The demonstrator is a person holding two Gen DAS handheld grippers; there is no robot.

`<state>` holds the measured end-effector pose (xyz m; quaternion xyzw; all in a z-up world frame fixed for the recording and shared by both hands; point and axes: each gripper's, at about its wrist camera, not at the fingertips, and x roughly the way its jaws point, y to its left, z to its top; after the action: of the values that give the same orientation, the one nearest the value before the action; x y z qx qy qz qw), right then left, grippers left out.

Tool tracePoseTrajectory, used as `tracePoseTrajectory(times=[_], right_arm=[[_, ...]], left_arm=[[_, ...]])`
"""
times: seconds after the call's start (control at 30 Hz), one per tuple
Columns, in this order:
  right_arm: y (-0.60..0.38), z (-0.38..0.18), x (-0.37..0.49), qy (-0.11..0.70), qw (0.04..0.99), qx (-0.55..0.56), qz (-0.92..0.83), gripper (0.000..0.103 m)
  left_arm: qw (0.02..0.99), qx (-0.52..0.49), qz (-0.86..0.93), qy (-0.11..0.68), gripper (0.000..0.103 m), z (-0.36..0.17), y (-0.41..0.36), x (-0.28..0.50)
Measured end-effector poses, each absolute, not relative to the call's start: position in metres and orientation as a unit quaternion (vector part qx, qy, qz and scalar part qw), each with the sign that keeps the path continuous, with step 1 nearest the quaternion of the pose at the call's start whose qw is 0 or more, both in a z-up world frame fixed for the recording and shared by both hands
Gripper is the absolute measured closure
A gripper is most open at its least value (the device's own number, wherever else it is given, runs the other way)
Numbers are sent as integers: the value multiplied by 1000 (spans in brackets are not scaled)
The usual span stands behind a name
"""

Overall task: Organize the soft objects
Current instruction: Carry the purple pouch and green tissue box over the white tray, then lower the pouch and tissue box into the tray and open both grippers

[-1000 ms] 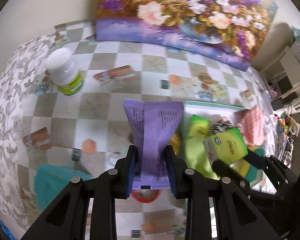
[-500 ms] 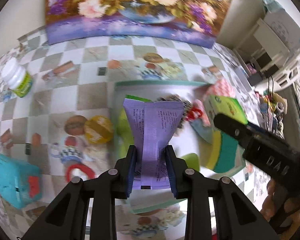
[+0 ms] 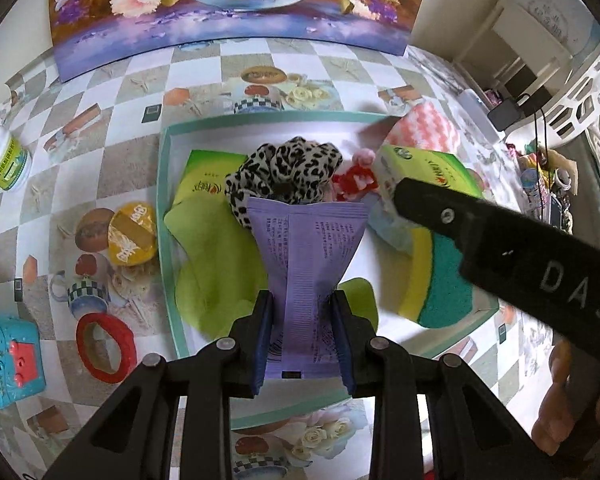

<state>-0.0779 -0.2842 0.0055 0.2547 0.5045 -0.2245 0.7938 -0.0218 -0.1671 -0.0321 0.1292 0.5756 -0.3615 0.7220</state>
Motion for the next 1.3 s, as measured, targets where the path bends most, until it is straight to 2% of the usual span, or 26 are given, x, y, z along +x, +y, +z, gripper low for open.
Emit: tracePoseTrajectory(times=[0.47, 0.7, 0.8, 0.87, 0.9, 1.3], right_arm=[[-276, -36, -63, 550, 764, 262, -213, 35], [-276, -34, -62, 549, 764, 257, -220, 34], [-276, -30, -61, 549, 765, 251, -224, 33], [-275, -28, -61, 549, 765, 248, -226, 33], [-275, -26, -61, 549, 766, 247, -228, 33], [-274, 5, -66, 518, 787, 233, -240, 33]], left_arm=[[711, 155, -332, 599, 72, -67, -165, -12], [713, 158, -331, 598, 72, -65, -167, -9], [714, 158, -334, 595, 68, -61, -171, -10], [715, 157, -335, 593, 55, -57, -170, -10], [716, 157, -335, 592, 53, -55, -170, -10], [734, 142, -341, 570, 52, -28, -161, -12]])
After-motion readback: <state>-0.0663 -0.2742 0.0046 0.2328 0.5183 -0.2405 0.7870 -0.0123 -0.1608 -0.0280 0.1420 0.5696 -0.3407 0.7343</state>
